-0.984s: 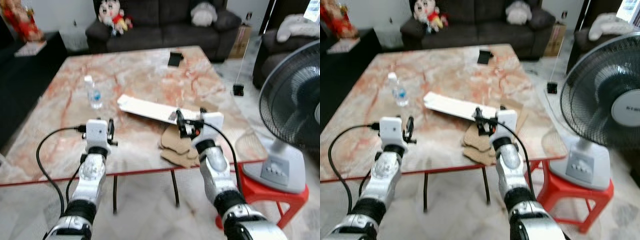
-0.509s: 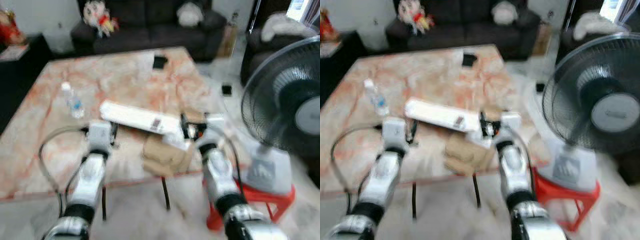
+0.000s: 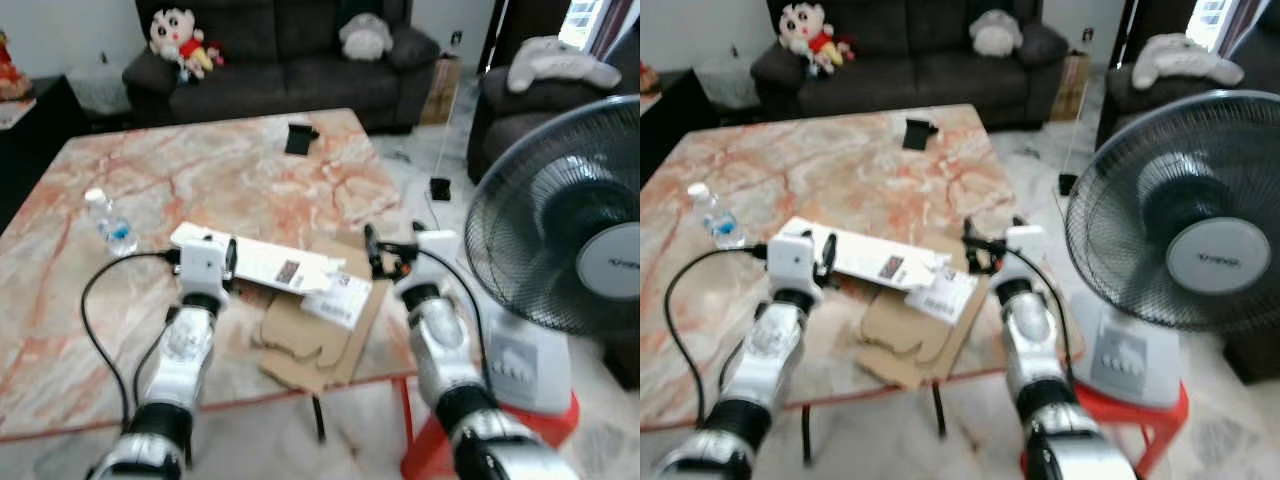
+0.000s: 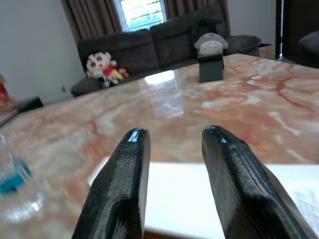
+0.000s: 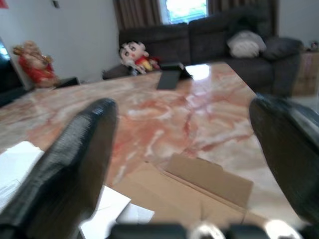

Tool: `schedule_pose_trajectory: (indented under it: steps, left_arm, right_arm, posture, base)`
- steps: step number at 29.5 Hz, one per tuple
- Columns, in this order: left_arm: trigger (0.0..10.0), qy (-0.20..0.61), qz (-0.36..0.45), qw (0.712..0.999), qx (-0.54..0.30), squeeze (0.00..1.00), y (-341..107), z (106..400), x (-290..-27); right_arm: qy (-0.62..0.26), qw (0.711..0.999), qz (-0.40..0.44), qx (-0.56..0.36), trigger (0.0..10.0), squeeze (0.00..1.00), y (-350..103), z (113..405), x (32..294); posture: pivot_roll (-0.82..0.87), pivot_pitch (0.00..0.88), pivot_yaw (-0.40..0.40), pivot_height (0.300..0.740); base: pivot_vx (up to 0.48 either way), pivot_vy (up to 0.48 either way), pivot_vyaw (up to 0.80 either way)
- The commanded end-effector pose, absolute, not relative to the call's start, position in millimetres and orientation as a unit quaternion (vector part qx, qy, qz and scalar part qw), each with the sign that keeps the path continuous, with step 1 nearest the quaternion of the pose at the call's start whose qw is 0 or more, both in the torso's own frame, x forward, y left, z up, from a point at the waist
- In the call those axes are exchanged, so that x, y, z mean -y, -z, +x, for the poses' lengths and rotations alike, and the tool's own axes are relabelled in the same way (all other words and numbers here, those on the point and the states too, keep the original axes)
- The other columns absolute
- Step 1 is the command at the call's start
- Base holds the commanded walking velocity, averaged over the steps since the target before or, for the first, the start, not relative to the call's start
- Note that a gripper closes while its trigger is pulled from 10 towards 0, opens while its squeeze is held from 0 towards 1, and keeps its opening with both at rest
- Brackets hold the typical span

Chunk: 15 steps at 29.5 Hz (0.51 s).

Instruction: Picking trash to rubbish bin

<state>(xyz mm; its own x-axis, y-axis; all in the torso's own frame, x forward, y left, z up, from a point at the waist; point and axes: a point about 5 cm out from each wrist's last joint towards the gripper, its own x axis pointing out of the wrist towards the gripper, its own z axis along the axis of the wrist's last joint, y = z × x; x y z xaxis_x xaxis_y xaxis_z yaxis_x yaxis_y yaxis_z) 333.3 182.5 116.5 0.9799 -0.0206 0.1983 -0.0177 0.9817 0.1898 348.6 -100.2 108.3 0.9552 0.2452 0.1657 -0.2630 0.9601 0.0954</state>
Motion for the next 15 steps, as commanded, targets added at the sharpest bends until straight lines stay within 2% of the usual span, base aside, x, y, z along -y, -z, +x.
schedule_pose_trajectory:
  steps: [1, 2, 3, 8, 9, 15]
  left_arm:
    - [10.0, 0.039, 0.116, 0.986, 0.111, 0.0, -119, 331, -171]
    - [10.0, 0.039, 0.116, 0.986, 0.111, 0.0, -119, 331, -171]
    - [10.0, 0.062, 0.144, 0.982, 0.107, 0.86, -117, 328, -170]
    - [10.0, 0.078, 0.159, 0.978, 0.106, 0.86, -116, 326, -169]
    - [10.0, 0.093, 0.174, 0.975, 0.106, 1.0, -118, 325, -171]
    - [10.0, 0.156, 0.228, 0.954, 0.116, 1.0, -137, 324, -174]
  right_arm:
    - [-0.116, 0.989, 0.054, 0.079, 10.0, 0.0, -110, 351, 110]
    - [-0.116, 0.989, 0.054, 0.079, 10.0, 0.0, -110, 351, 110]
    - [-0.117, 0.989, 0.054, 0.078, 10.0, 0.0, -110, 350, 110]
    - [-0.117, 0.989, 0.054, 0.077, 10.0, 0.0, -109, 350, 109]
    - [-0.117, 0.989, 0.055, 0.077, 10.0, 0.0, -109, 350, 109]
    - [-0.12, 0.988, 0.056, 0.074, 10.0, 0.0, -107, 348, 107]
  posture:
    - [0.06, 0.0, 0.066, 0.74]
    - [0.06, 0.0, 0.066, 0.74]
    - [0.06, 0.0, 0.065, 0.74]
    - [0.06, 0.0, 0.065, 0.74]
    - [0.06, 0.0, 0.067, 0.74]
    - [0.07, 0.0, 0.066, 0.74]
  base:
    - [0.0, 0.0, 0.0]
    - [0.0, 0.0, 0.0]
    - [0.0, 0.0, 0.0]
    - [0.0, 0.0, 0.0]
    - [0.0, 0.0, 0.0]
    - [0.0, 0.0, 0.0]
